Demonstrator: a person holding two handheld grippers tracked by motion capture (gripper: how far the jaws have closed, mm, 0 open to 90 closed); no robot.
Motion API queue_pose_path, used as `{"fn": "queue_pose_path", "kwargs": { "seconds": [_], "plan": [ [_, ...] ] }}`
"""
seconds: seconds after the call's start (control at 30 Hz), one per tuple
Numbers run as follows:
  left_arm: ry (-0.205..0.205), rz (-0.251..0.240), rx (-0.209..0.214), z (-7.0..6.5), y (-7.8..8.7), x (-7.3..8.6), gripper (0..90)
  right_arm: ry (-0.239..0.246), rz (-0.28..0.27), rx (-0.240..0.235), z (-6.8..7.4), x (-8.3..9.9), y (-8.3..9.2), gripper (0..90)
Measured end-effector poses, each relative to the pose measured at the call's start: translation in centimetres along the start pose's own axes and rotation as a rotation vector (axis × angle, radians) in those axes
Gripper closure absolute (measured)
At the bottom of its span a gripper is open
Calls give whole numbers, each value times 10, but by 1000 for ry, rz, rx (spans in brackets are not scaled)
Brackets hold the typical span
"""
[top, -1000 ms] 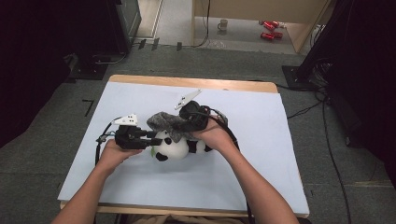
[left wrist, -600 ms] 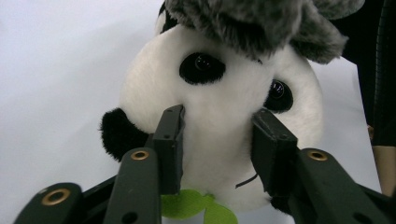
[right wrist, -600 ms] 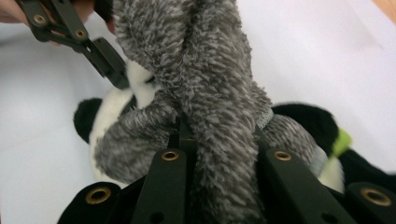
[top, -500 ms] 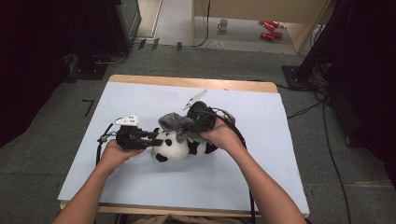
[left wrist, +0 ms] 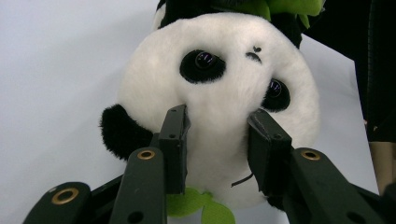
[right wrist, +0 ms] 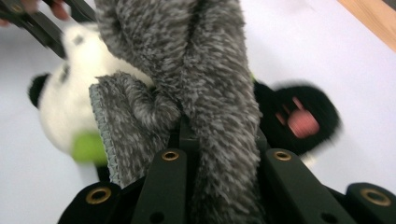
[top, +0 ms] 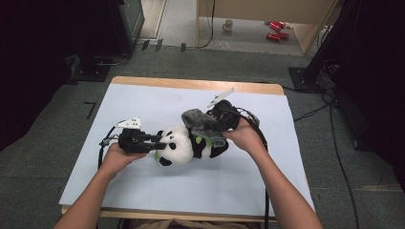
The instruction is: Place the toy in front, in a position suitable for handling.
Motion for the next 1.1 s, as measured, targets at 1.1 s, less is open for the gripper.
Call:
{"fn": "queue_pose_path", "kwargs": {
  "seconds": [1.1],
  "plan": [
    [4,-25,0,-8,3,-8,685,156,-58,-67,64,-72,-24,782]
  ]
}}
Point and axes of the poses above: each handheld gripper's, and its own axes: y roughly backward along the jaws, x roughly out of its underside, z roughly to its left, the point moved 9 cm from there along -y, roughly forward along the jaws, and after that the axes turned 15 degrees about z, right-handed, at the moved point
